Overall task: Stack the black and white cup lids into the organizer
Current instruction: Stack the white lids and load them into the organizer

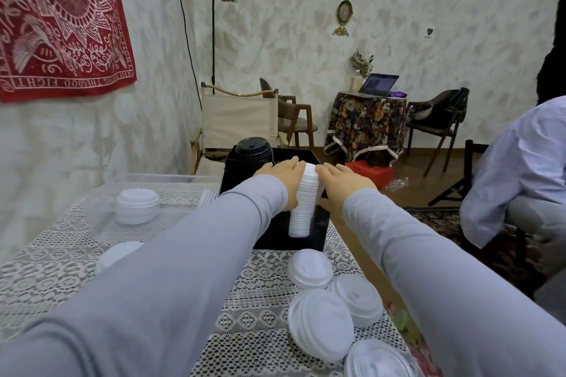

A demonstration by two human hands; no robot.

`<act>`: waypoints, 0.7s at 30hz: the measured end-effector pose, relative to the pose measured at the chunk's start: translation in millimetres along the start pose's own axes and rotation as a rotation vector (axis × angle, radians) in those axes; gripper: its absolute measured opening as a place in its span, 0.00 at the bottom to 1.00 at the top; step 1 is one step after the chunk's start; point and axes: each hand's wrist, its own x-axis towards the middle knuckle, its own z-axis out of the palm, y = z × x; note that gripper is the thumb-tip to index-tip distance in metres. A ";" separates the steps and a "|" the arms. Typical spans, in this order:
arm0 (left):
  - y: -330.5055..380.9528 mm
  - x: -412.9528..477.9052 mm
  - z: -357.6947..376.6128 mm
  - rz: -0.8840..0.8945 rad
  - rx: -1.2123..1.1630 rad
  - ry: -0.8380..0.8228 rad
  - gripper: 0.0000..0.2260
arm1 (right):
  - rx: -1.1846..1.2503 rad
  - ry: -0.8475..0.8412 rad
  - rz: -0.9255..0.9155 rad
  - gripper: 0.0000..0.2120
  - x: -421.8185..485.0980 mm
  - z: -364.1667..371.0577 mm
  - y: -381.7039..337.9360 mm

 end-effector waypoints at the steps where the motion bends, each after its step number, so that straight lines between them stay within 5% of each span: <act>1: 0.2 -2.2 -1.9 -0.005 0.000 0.004 0.37 | -0.013 -0.001 0.003 0.33 -1.4 -3.0 -0.8; 5: 5.3 -20.4 -11.2 0.006 -0.026 0.075 0.34 | 0.023 0.068 0.030 0.35 -11.2 -9.1 -2.2; 9: 8.5 -58.1 -1.6 0.120 -0.017 0.297 0.17 | -0.016 0.140 -0.030 0.22 -44.2 5.6 -4.4; 11: 13.2 -81.4 16.6 0.134 -0.070 0.256 0.13 | -0.105 0.084 -0.083 0.17 -65.4 20.0 -6.5; 16: 37.5 -133.4 56.8 0.197 -0.199 0.038 0.20 | 0.017 -0.174 -0.109 0.19 -113.9 54.2 0.8; 21: 65.5 -157.6 71.1 0.347 -0.193 -0.049 0.31 | 0.256 -0.173 -0.094 0.22 -147.8 62.0 1.9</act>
